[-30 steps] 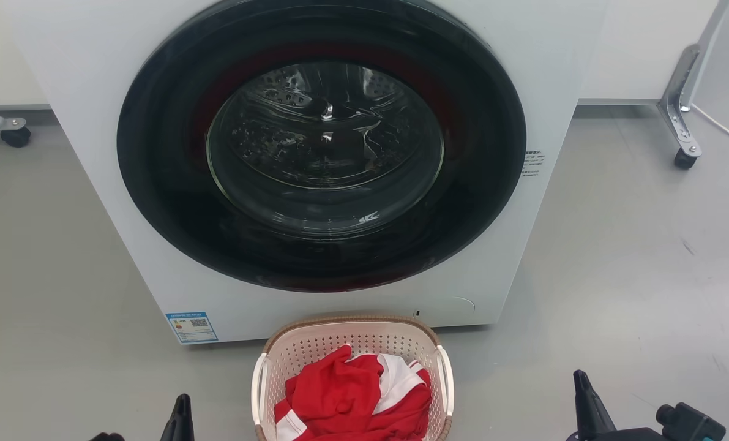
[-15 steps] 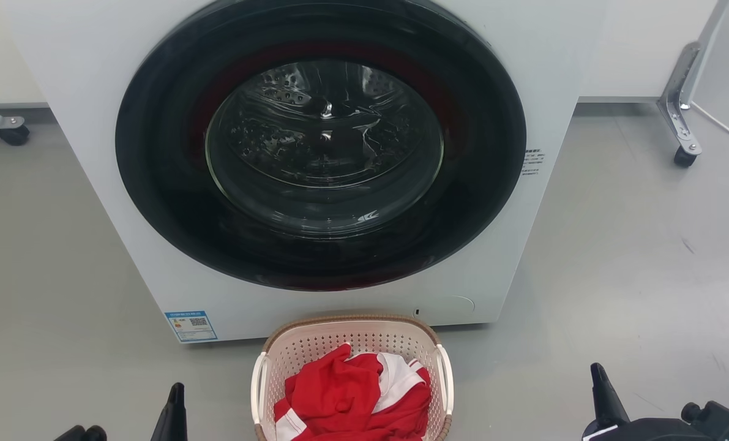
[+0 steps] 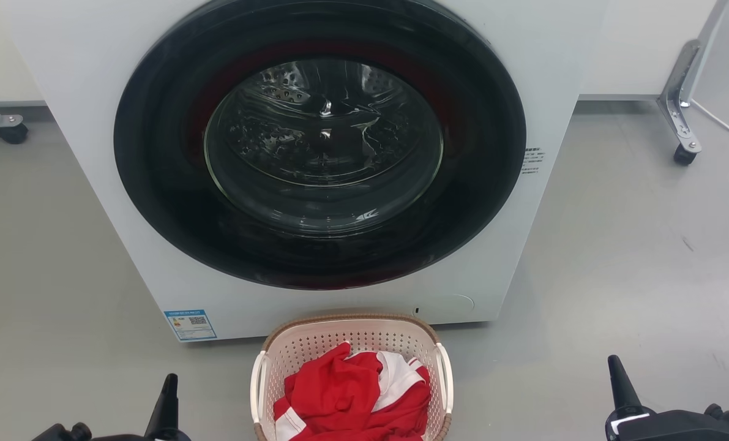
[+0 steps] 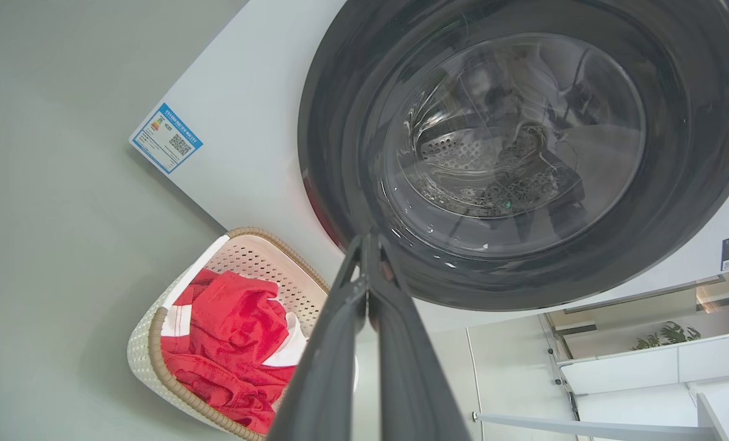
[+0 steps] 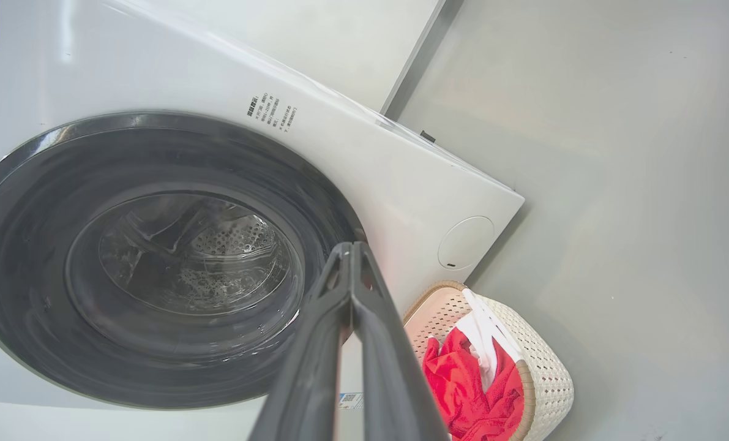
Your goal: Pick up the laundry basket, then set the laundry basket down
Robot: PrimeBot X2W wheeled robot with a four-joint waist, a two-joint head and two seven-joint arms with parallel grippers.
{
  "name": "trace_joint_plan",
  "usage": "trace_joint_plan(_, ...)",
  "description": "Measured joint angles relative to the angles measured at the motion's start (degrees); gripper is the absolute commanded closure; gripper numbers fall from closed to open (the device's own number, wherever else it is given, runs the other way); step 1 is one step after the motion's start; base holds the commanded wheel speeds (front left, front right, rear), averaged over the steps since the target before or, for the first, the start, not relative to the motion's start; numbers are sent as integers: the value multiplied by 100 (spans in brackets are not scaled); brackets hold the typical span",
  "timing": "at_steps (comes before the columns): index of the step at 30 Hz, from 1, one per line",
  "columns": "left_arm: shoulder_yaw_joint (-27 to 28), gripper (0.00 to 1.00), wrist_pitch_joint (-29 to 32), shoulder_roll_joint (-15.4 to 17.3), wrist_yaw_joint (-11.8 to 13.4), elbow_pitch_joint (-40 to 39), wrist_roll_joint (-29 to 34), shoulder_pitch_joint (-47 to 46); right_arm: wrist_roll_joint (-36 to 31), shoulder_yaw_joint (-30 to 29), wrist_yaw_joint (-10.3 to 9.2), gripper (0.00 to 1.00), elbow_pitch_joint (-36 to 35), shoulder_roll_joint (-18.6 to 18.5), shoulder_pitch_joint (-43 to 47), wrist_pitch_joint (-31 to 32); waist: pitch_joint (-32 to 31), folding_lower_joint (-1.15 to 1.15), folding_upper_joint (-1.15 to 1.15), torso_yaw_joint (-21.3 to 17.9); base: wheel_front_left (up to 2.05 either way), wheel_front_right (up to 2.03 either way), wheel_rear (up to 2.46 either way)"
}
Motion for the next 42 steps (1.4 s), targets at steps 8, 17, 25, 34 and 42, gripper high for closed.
trace_joint_plan(8,129,100,157,-22,-110,47,-627,-131,594,-229,124,100,33,11,-71,183,12,0,0,-4,0,0,0)
trace_joint_plan(17,277,100,349,-48,-237,93,-1318,-252,1237,-486,243,100,67,21,-131,364,26,0,0,-9,0,0,0)
trace_joint_plan(25,423,100,509,-69,-361,125,-1906,-359,1816,-716,367,100,89,26,-232,536,38,0,0,-13,0,0,0)
trace_joint_plan(34,586,100,682,-107,-479,171,-2606,-525,2479,-970,503,100,113,40,-293,716,52,0,0,-17,0,0,0)
trace_joint_plan(42,593,100,703,-115,-506,175,-2711,-556,2509,-990,521,100,116,41,-339,733,52,0,0,-17,0,0,0)
